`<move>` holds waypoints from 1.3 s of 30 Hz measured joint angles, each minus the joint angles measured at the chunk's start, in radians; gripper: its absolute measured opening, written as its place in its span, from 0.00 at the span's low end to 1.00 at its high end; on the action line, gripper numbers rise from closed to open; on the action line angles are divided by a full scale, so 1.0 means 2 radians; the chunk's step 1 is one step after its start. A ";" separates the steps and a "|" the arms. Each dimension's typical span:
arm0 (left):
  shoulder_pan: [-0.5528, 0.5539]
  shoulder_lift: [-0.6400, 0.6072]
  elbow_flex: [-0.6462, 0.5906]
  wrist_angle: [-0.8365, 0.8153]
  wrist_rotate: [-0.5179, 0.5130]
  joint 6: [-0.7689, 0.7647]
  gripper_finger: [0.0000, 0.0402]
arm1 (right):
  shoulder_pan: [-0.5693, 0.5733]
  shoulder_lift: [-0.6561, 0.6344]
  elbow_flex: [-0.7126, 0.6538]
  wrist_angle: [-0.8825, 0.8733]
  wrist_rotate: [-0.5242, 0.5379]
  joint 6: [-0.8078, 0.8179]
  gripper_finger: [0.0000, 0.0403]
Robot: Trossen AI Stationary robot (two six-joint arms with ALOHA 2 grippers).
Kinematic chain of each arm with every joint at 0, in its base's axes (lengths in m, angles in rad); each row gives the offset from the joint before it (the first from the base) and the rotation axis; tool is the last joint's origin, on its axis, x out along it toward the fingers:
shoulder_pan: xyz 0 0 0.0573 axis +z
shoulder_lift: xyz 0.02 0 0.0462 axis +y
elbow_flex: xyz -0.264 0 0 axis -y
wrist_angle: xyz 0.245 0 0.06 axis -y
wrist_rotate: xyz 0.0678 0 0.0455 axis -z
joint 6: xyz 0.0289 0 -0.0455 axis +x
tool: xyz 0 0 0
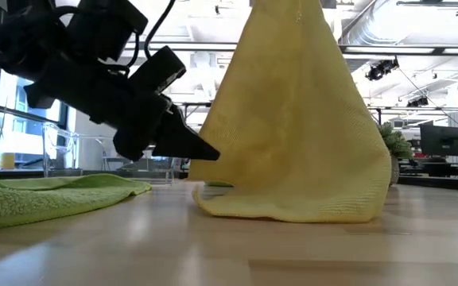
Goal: Roll microfiber towels into tight, uniform cylinder then place into a basket
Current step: Fold the yellow towel
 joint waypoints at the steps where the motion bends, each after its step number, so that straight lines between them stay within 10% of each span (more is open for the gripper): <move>1: -0.001 -0.006 0.000 0.000 -0.002 0.000 0.09 | 0.005 -0.002 0.000 -0.005 0.011 -0.003 0.00; 13: -0.001 -0.142 0.024 -0.034 -0.087 0.124 0.01 | 0.087 -0.042 -0.017 -0.022 0.173 -0.001 0.00; 24: -0.001 -0.220 0.113 -0.231 -0.143 0.184 0.00 | 0.158 -0.074 -0.238 0.056 0.343 0.167 0.00; 39: 0.000 -0.220 0.138 -0.253 -0.114 0.121 0.00 | 0.161 -0.202 -0.503 0.534 0.242 -0.092 0.00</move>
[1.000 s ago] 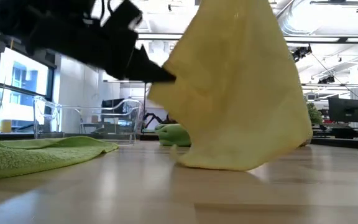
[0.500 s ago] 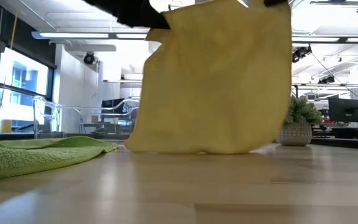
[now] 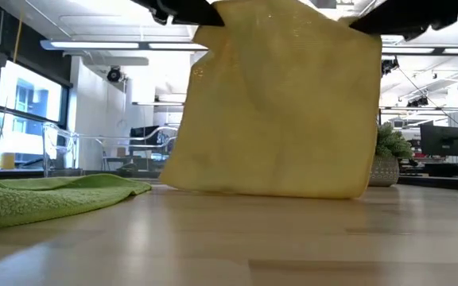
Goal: Roll microfiber towels into tight, uniform cylinder then place into a basket
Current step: Fold the yellow towel
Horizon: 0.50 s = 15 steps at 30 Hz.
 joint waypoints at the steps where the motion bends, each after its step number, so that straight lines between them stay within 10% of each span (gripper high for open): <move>1: 0.000 0.000 0.000 -0.002 0.009 -0.007 0.00 | 0.000 -0.007 -0.013 0.040 -0.013 -0.031 0.00; 15: 0.048 0.003 0.038 -0.002 -0.055 0.063 0.00 | -0.044 -0.085 -0.024 0.220 0.066 -0.360 0.00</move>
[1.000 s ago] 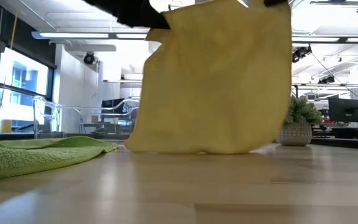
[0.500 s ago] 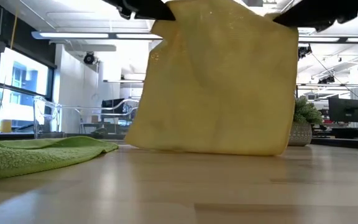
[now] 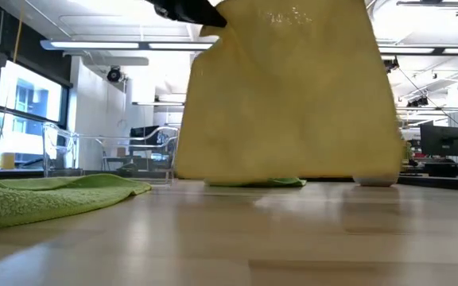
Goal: Roll microfiber towels into tight, uniform cylinder then place into a basket
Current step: Fold the yellow towel
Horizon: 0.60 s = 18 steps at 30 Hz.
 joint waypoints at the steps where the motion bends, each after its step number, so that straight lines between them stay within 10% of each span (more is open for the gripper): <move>1: 0.005 0.000 0.007 0.000 -0.004 0.006 0.00 | -0.007 -0.005 0.005 -0.001 0.000 -0.004 0.00; 10: 0.011 0.000 0.043 -0.006 -0.007 0.039 0.00 | -0.026 -0.050 0.050 -0.013 -0.044 -0.052 0.00; 18: -0.038 0.014 0.043 -0.154 0.105 -0.123 0.00 | -0.017 -0.046 0.049 -0.277 -0.171 0.305 0.00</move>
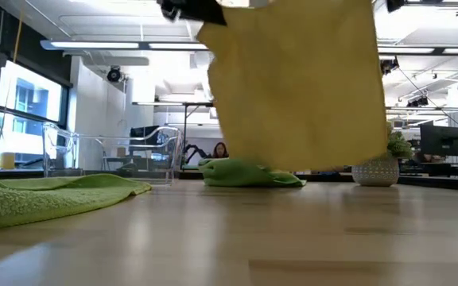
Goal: Roll microfiber towels into tight, uniform cylinder then place into a basket
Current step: Fold the yellow towel
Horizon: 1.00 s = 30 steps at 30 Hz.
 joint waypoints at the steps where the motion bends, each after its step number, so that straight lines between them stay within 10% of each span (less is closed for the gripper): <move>1: -0.008 0.008 0.000 -0.016 0.020 -0.022 0.00 | 0.000 0.006 -0.001 -0.028 -0.037 0.051 0.00; 7: -0.057 0.073 0.000 -0.027 0.126 -0.092 0.00 | 0.004 0.077 -0.001 -0.053 -0.178 0.179 0.00; 15: -0.078 0.120 -0.001 -0.026 0.198 -0.148 0.00 | 0.016 0.191 -0.001 0.010 -0.211 0.274 0.00; 30: -0.031 0.121 0.000 -0.061 0.320 -0.166 0.00 | 0.100 0.297 -0.001 0.084 -0.048 0.444 0.00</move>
